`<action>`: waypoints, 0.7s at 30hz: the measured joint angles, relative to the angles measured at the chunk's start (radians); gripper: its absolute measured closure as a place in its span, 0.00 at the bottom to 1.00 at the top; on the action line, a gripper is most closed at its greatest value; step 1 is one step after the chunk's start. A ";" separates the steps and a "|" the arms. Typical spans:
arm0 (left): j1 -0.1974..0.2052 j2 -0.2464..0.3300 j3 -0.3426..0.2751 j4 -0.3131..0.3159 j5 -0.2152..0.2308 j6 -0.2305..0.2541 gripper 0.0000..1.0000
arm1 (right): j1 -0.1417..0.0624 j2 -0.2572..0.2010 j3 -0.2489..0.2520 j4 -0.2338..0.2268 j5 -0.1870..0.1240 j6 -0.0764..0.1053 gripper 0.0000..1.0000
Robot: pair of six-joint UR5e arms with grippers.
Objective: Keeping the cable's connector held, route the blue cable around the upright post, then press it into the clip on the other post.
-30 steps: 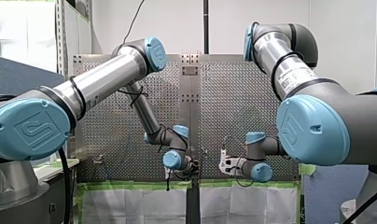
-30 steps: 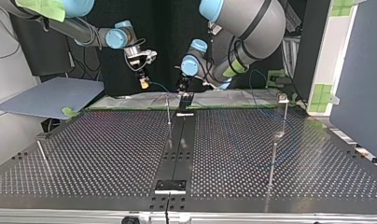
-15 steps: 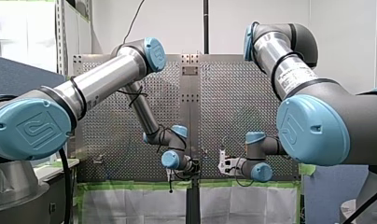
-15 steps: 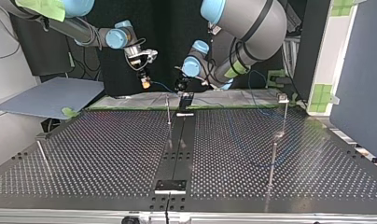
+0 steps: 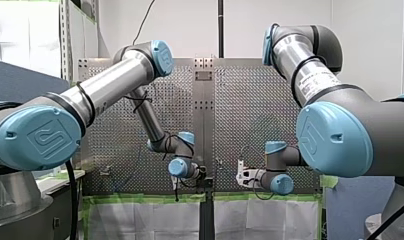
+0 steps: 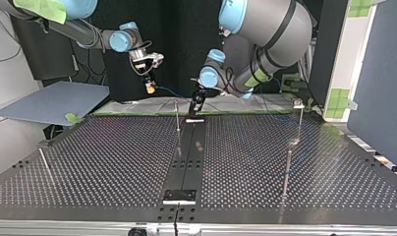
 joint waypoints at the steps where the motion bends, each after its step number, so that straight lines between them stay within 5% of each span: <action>1: 0.006 0.001 0.000 0.001 0.000 0.007 0.01 | -0.001 0.000 0.000 0.000 0.005 0.000 1.00; 10: 0.015 0.001 0.000 0.016 0.048 0.042 0.01 | 0.002 0.000 0.000 0.000 0.012 -0.007 1.00; 21: 0.013 0.001 0.000 -0.073 0.148 0.034 0.01 | 0.007 0.000 -0.001 0.009 -0.014 -0.019 1.00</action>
